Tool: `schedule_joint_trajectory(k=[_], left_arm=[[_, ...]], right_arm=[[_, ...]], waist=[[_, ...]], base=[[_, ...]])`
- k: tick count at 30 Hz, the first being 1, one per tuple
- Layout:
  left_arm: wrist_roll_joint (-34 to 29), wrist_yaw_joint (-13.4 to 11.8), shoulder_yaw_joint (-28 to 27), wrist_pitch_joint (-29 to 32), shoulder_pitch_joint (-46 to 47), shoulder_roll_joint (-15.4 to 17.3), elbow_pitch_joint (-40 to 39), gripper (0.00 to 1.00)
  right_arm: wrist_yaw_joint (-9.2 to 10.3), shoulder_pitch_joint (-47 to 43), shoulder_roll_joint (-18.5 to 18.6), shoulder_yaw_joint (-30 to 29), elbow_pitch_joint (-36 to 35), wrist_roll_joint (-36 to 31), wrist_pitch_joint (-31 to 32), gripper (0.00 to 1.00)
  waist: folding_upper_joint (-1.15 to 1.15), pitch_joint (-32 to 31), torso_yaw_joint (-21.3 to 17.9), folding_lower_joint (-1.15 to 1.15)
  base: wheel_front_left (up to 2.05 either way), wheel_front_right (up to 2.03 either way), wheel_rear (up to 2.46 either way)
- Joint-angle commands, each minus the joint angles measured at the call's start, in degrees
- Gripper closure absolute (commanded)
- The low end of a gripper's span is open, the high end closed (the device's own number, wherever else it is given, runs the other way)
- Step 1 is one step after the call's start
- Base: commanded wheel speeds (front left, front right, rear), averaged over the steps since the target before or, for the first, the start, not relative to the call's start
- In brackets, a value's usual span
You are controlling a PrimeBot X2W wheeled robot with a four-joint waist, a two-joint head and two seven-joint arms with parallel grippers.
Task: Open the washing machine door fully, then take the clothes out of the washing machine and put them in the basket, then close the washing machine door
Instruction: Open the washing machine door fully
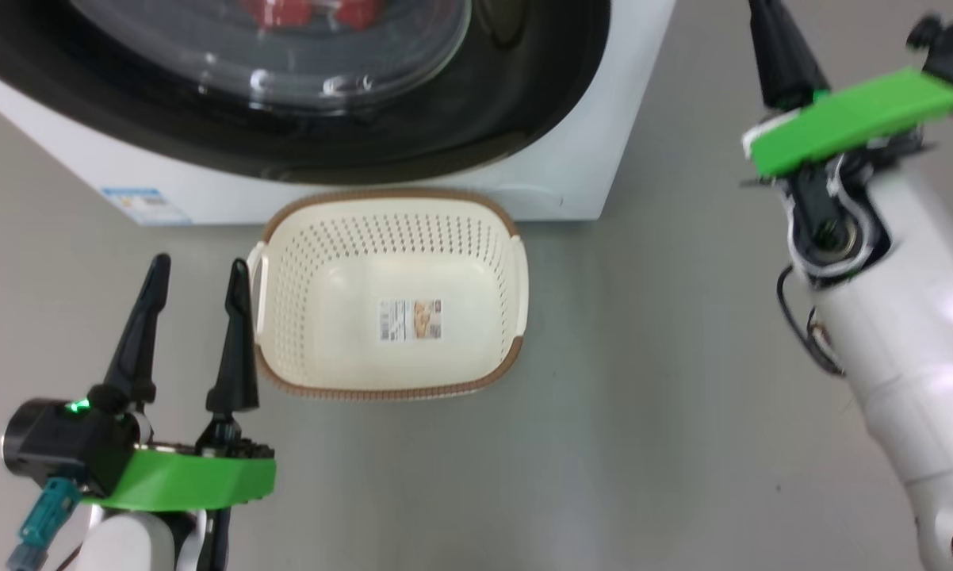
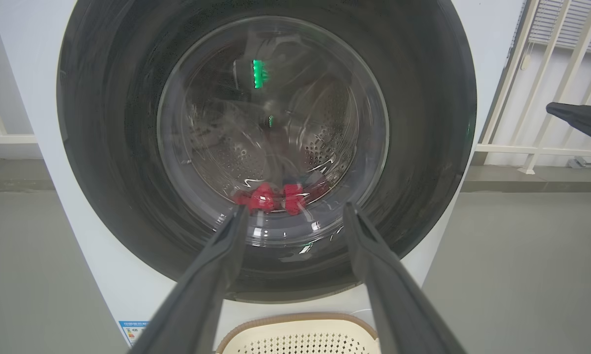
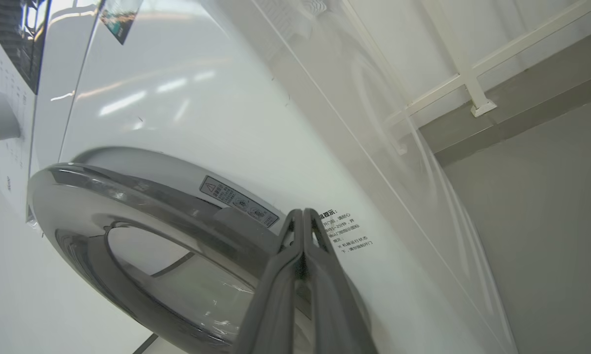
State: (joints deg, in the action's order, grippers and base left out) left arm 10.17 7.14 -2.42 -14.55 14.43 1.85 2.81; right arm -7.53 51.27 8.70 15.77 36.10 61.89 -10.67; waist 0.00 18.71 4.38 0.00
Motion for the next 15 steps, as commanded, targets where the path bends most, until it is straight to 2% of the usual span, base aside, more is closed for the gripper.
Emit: schedule_joint_trajectory(k=[1, 6, 11, 15], left_arm=[[0.0, 0.0, -1.5, -0.4, 1.6, 1.0, -1.8, 0.00], [0.2, 0.0, -0.8, -0.4, 3.1, 1.0, -1.7, 0.00], [0.4, 0.0, -0.1, -0.4, 4.2, 1.0, -0.8, 0.00], [0.5, 0.1, 0.3, -0.4, 4.9, 1.0, -0.5, 0.00]], right_arm=[[0.04, 2.3, -0.2, 1.3, -0.8, 1.8, 1.2, 1.00], [0.04, 7.9, 0.8, 2.9, 0.6, 9.2, 6.7, 1.00], [0.04, 12.2, 0.9, 1.8, 1.4, 18.0, 13.9, 1.00], [0.04, 14.5, 1.4, 1.6, 2.5, 22.5, 20.0, 1.00]], waist=[[0.00, 4.0, 2.3, 0.00], [0.00, 6.8, 3.4, 0.00], [0.00, 8.4, 4.0, 0.00], [0.00, 9.1, 4.5, 0.00]], base=[[0.00, 0.00, 0.00], [0.00, 0.00, 0.00], [0.00, 0.00, 0.00], [0.00, 0.00, 0.00]])
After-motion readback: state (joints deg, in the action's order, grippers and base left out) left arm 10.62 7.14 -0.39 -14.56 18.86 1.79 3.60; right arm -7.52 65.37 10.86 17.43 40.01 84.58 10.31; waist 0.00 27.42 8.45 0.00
